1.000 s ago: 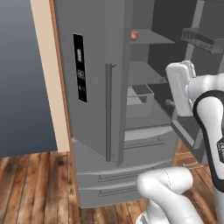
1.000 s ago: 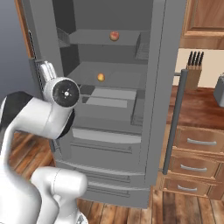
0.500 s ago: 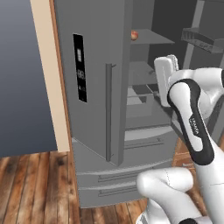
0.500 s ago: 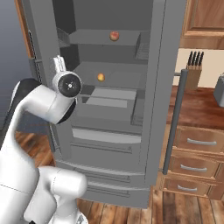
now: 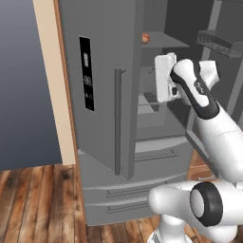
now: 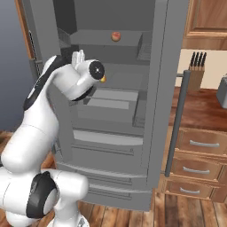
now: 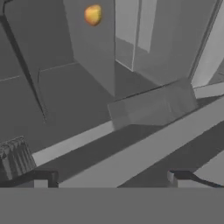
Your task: Retrieve the peach and mango from the fridge and place them into the bowl on the dining table.
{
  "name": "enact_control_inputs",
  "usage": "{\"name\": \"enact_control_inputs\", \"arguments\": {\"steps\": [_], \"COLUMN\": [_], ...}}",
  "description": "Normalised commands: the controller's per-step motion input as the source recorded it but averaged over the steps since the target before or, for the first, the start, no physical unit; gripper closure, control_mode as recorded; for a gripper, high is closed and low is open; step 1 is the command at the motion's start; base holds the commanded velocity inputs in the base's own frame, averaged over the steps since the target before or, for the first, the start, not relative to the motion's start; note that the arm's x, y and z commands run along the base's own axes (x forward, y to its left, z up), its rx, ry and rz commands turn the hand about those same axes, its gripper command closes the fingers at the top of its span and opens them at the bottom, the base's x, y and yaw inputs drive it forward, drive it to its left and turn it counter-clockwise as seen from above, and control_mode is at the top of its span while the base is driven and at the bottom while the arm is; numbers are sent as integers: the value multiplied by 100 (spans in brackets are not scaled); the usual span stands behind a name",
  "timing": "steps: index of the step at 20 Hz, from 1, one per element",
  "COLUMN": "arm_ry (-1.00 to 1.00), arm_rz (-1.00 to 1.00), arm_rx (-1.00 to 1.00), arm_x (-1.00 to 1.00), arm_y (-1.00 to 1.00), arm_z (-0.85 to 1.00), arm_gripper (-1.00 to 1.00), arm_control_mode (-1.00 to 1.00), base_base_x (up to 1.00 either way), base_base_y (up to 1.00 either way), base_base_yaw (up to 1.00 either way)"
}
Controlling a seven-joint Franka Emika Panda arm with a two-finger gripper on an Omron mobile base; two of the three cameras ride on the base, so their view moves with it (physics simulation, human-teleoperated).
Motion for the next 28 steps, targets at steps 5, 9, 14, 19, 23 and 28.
{"name": "enact_control_inputs", "arguments": {"steps": [5,9,14,19,23,28], "arm_ry": [18,9,0,0,-16,-28], "arm_rz": [20,26,38,33,22,-7], "arm_rx": [8,0,-4,-13,-10,0], "arm_x": [93,32,-80,-100,-100,-87], "arm_y": [72,98,100,100,68,-74], "arm_z": [-29,-30,-24,-6,25,27], "arm_gripper": [-100,-100,-100,-100,-100,-100], "arm_control_mode": [-100,-100,-100,-100,-100,-100], "base_base_x": [0,0,0,0,0,0], "base_base_y": [0,0,0,0,0,0], "base_base_yaw": [0,0,0,0,0,0]}}
